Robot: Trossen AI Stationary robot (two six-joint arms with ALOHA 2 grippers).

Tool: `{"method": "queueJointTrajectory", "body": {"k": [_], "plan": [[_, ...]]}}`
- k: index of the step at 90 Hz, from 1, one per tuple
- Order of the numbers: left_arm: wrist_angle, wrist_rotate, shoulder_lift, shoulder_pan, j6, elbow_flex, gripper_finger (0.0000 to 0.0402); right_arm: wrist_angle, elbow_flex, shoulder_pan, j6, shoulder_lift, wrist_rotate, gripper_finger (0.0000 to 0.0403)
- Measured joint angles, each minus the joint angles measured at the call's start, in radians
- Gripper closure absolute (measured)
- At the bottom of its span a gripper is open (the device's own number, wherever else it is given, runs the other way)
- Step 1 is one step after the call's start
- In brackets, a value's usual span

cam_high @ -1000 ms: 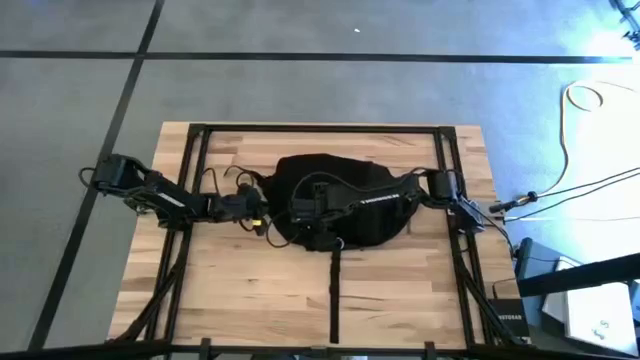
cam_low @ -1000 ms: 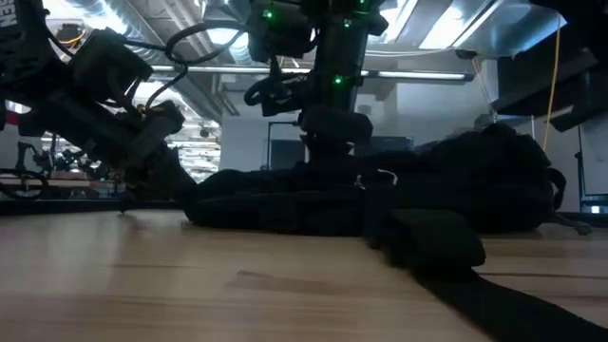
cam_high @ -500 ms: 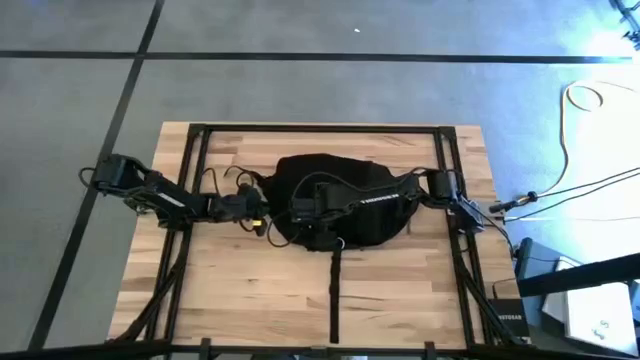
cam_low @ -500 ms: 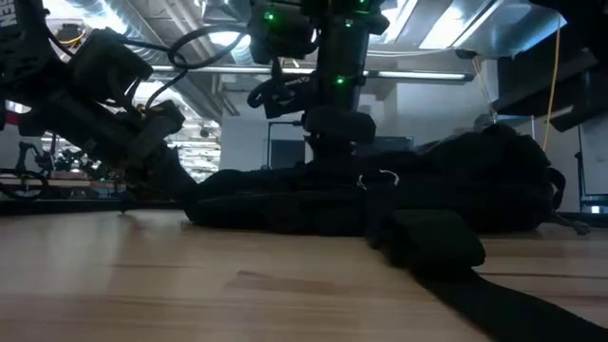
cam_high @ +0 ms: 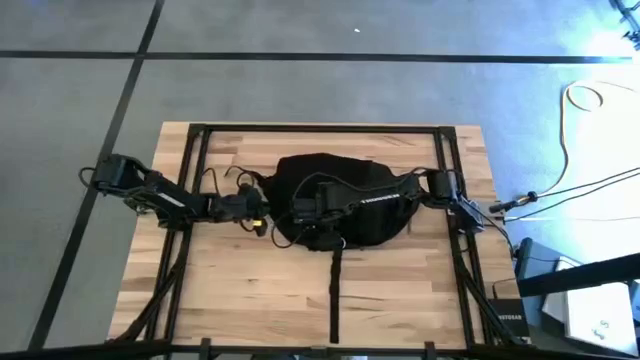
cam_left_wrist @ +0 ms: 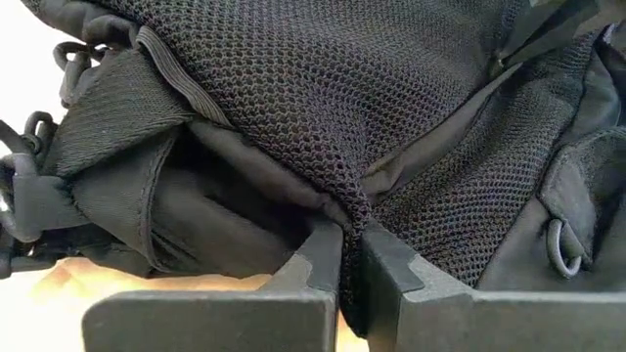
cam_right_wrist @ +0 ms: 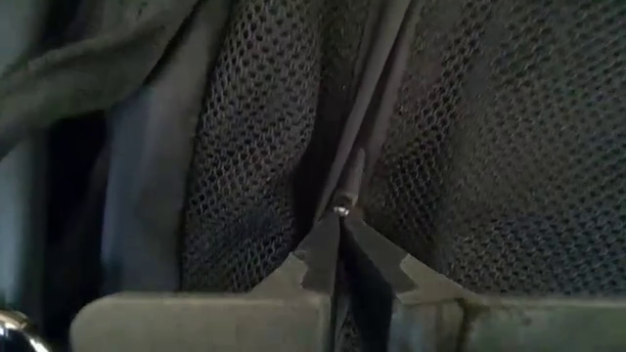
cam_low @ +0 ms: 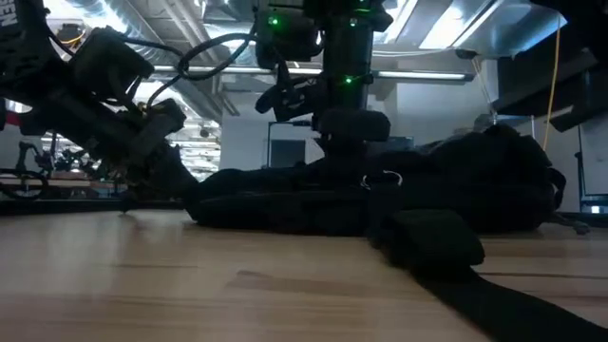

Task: Unpack backpack
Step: Close the black bag

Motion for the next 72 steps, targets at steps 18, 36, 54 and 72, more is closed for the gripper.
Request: {"method": "queueJointTrajectory", "body": {"k": [18,36,54,72], "plan": [[0.0,0.0,0.0,0.0,0.001,0.0,0.0402,-0.029,0.0,0.0,0.014,0.0,0.0,0.0403],[-0.003,-0.004,0.0,0.0,0.002,0.0,0.0402,-0.014,-0.002,0.0,-0.017,-0.001,0.0,0.0403],[-0.009,-0.014,0.0,0.0,0.003,-0.002,0.0402,0.008,0.01,-0.001,-0.202,-0.023,-0.002,0.0402],[-0.01,-0.014,0.0,0.001,0.001,-0.003,0.0402,-0.061,0.103,0.0,-0.496,-0.026,-0.002,0.0388]]}}
